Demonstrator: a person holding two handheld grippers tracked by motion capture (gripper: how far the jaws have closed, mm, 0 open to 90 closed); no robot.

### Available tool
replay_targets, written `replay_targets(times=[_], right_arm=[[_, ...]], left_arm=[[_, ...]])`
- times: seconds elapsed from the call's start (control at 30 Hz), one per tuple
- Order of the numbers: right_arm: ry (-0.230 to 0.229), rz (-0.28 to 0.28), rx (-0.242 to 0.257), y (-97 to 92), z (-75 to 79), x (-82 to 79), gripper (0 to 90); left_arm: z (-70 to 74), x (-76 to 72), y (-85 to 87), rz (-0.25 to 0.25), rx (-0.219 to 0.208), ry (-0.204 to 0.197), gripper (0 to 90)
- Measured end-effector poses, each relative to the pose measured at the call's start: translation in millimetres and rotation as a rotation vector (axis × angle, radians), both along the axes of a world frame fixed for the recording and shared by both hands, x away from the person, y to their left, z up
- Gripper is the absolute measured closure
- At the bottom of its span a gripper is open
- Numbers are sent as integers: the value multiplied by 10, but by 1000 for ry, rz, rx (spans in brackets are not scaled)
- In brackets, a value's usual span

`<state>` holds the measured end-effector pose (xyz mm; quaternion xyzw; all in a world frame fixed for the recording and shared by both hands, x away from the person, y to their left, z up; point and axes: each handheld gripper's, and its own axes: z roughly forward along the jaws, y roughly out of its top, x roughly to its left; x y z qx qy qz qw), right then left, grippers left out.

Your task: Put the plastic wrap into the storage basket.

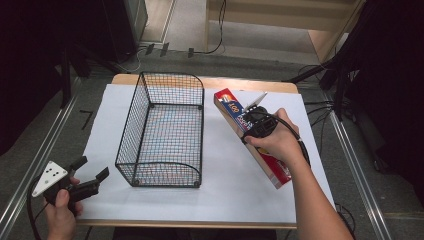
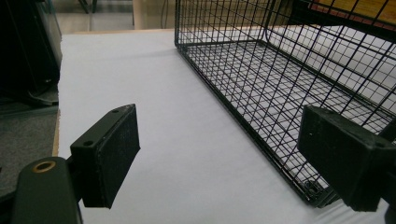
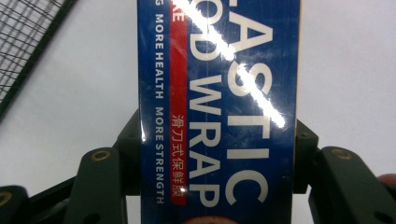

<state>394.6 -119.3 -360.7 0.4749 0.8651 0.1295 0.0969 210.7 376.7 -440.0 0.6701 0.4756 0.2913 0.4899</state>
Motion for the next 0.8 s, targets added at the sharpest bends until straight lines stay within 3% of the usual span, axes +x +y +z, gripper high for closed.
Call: replay_targets(times=[0.33,0.8], right_arm=[[-15,37,-2,61,99,-53,427],[-19,78,9,363,213,-105,427]], left_arm=[[-2,4,-14,-2,4,2,132],[1,2,-11,-3,6,1,133]])
